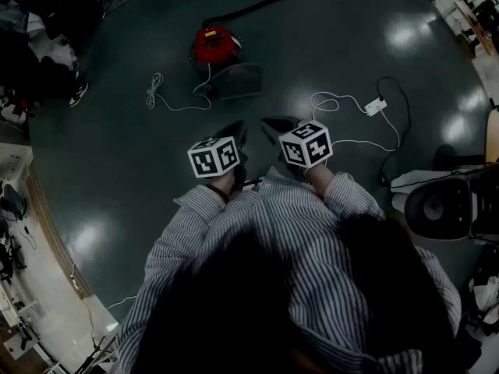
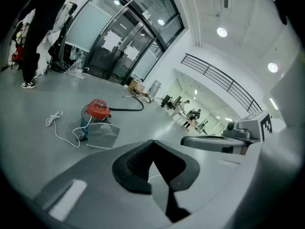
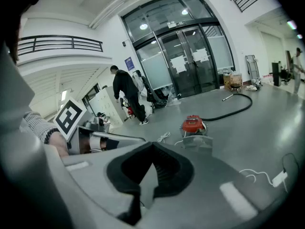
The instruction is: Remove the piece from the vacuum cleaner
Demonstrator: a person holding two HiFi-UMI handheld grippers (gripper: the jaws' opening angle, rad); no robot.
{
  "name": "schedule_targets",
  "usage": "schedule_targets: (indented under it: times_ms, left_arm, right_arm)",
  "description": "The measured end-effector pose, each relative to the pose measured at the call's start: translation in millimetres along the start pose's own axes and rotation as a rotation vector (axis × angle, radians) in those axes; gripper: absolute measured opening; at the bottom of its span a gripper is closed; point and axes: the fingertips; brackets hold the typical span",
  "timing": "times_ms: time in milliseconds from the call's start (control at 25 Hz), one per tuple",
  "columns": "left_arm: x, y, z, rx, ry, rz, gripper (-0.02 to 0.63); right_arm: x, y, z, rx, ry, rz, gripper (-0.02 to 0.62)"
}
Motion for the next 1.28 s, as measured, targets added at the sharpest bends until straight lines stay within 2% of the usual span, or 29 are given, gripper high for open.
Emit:
schedule_targets:
  times_ms: [560, 720, 1040, 1280]
  left_arm:
    - [8.3, -5.4, -4.8, -0.025, -0.041, 0.001, 0.006]
    - [5.2, -4.6, -3.5, -0.015, -0.028, -0.006, 0.006]
    - [13.2, -5.2, -11.9, -0.004, -0.018, 0.006, 0.006]
    - [11.4, -11.2, -27.1, -0.003, 0.012, 0.046, 0.006]
  right_arm:
    - [8.6, 0.2, 7.5, 0.021, -0.018, -0.026, 0.002]
    - [11.0, 2.3, 7.7, 0.048, -0.027, -0.022, 0.002]
    - [22.2, -0.9, 11.4, 0.031, -0.014, -0.051, 0.002]
    - [35.8, -5.6, 13.2, 0.012, 0.007, -0.046, 0.002]
Point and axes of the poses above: the fingertips, and each gripper's own axes: z backward along the fingers, x to its right, y out of its top, and after that the axes turned 1 degree about x, right-handed
